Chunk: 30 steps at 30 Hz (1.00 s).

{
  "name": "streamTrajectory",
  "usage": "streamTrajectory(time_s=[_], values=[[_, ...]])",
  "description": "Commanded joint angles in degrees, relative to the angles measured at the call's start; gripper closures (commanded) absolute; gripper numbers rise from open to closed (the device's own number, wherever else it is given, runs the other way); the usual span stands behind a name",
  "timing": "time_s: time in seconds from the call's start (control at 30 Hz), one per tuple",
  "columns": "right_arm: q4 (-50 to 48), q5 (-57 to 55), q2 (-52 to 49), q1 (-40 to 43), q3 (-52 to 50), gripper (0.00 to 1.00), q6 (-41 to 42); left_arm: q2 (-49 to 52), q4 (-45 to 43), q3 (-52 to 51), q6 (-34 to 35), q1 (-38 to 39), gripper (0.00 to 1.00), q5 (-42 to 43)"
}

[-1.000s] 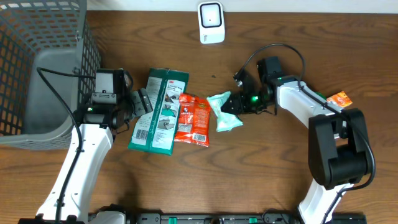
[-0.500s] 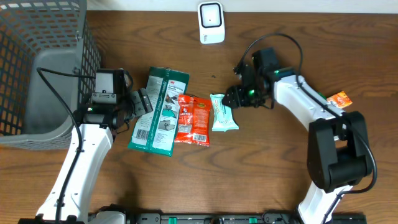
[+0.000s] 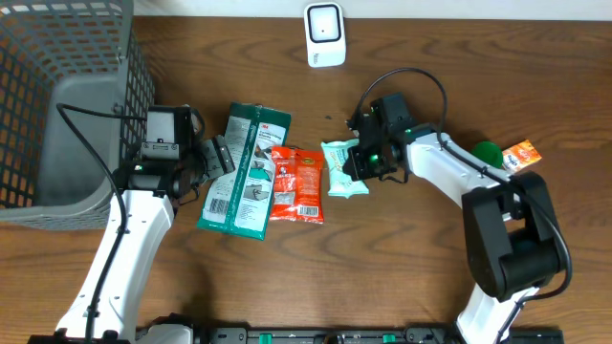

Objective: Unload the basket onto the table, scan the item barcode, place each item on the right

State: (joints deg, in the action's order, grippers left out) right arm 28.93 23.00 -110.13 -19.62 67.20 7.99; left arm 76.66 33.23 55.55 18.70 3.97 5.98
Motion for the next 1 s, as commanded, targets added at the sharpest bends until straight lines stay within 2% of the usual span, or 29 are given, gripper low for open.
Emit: streamTrajectory(time_s=[0.0,0.1,0.13,0.2,0.33,0.5,0.7,0.87,0.97], values=[[4.9,-17.0,7.1,1.4,3.1,0.99,-2.4,0.0,0.2,0.9,0.5,0.0,0.17,-0.7],[6.9,-37.4,12.5,-1.6,3.2,0.99,-3.0,0.0,0.2,0.9,0.5,0.0,0.17,-0.7],[7.8,-47.3,14.2,-4.0,3.2,0.99,-2.9,0.0,0.2,0.9,0.5,0.0,0.17,-0.7],[9.6,-58.5,14.6,-7.4,3.2,0.99,-2.6,0.0,0.2,0.9,0.5,0.0,0.17,-0.7],[12.1,-72.3,10.3,-13.4,2.8,0.99,1.4,0.0,0.2,0.9,0.5,0.0,0.17,-0.7],[11.1,-89.6,-0.3,-18.6,2.8,0.99,2.7,0.0,0.2,0.9,0.5,0.0,0.17,-0.7],[8.7,-90.0,-8.7,-23.5,2.8,0.99,5.5,0.0,0.1,0.9,0.5,0.0,0.17,-0.7],[6.6,-75.4,-9.0,-26.9,2.8,0.99,5.6,0.0,0.2,0.9,0.5,0.0,0.17,-0.7],[6.6,-72.1,-9.0,-27.7,2.8,0.99,7.3,0.0,0.2,0.9,0.5,0.0,0.17,-0.7]])
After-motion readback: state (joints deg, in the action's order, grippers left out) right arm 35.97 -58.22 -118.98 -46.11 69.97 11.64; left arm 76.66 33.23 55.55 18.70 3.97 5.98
